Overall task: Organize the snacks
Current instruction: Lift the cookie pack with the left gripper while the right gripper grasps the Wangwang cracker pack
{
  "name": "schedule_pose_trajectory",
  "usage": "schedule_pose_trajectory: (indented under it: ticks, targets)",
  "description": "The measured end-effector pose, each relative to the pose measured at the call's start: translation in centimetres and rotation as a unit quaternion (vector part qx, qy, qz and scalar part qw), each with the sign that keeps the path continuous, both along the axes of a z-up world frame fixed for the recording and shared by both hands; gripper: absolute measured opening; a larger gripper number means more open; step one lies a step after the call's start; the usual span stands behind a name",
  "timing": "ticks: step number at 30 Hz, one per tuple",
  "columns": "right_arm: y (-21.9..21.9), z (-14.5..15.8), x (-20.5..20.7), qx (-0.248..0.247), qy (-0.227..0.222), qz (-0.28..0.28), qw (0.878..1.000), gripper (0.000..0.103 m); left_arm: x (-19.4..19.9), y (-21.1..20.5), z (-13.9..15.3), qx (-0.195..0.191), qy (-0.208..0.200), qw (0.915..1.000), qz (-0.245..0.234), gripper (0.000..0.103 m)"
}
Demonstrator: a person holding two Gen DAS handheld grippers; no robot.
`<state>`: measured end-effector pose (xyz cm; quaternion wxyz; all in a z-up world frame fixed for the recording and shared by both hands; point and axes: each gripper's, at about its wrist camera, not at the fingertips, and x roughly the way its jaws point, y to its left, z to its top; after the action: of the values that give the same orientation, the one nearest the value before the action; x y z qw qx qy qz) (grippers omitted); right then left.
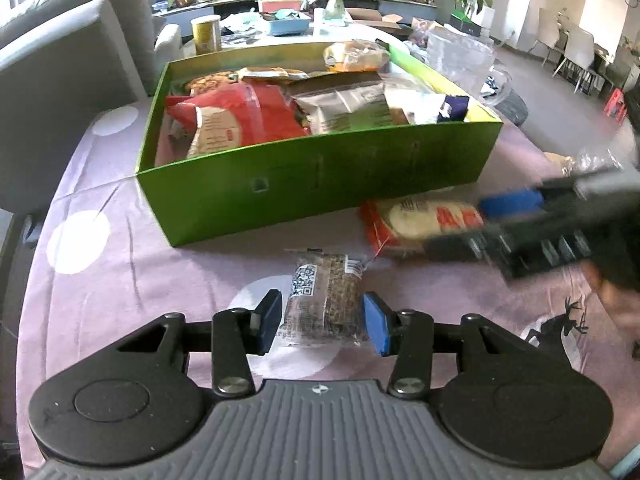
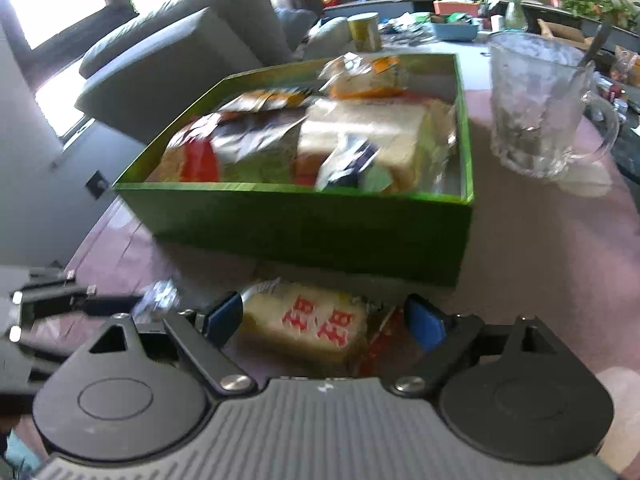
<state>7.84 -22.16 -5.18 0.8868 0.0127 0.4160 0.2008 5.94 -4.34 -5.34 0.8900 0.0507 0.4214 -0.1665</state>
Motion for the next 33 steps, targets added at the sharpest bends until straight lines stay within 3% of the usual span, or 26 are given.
schedule_pose_trajectory:
  ticks: [5,7,11,16,27,30,32,33]
  targets:
    - [0.7,0.2,-3.7,0.010,0.020,0.065,0.998,0.076,0.0,1.0,0.0,0.000,-0.004,0.9998,0.017,0.042]
    - [1.2,0.7,-4.9,-0.012,-0.005,0.086,0.996,0.076,0.0,1.1,0.0,0.000,-0.004,0.9998,0.019,0.042]
    - [2.3,1.4,-5.1,-0.084,-0.068,0.078,0.991,0.076,-0.4,1.1,-0.1,0.002,-0.005,0.9999,0.015,0.044]
    - [3.6,0.5,-3.3,-0.104,-0.059,0.093,0.988,0.076,-0.1,0.9,-0.6,0.013,-0.001,0.9998,0.017,0.061]
    - [3.4,-0.5,-2.5,-0.128,-0.056,0.076,0.987,0.075,1.4,0.5,-1.3,0.025,0.001,0.9994,0.025,0.063]
    - [3.6,-0.2,-2.4,-0.114,-0.051,0.082,0.989,0.075,1.4,0.5,-1.3,0.024,-0.002,0.9995,0.022,0.057]
    - [4.0,-0.1,-2.7,-0.120,-0.056,0.088,0.987,0.074,1.4,0.5,-1.1,0.019,-0.003,0.9997,0.017,0.038]
    - [4.2,-0.1,-2.9,-0.124,-0.060,0.090,0.986,0.072,1.3,0.5,-1.0,0.019,-0.003,0.9996,0.019,0.038]
